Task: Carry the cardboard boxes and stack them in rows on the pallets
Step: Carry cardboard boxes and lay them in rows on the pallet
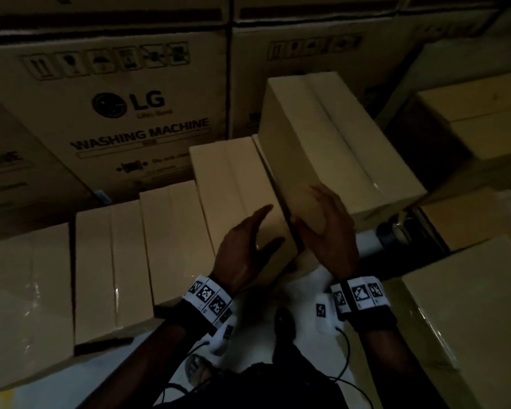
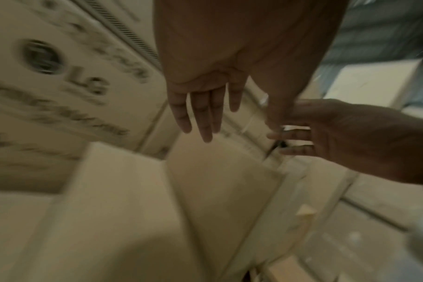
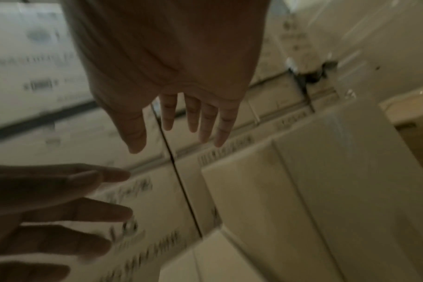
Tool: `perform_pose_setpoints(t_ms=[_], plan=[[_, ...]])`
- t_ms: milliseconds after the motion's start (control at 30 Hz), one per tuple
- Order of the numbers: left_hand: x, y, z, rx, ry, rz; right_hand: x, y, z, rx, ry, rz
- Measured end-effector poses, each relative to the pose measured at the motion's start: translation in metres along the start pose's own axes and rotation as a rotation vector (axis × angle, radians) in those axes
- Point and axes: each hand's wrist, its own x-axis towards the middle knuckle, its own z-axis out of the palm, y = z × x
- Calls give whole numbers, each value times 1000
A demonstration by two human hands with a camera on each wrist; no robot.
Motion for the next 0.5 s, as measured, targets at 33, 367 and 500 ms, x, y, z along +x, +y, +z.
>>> perform_pose_setpoints(t_ms=[33, 367, 500], plan=[[11, 15, 10, -4, 42, 32, 11, 6, -17, 0, 23, -15], [108, 94, 125, 5, 155, -49, 112, 145, -131, -57, -9, -2], [129, 103, 154, 22, 156, -187, 146, 199, -151, -85, -113, 62]])
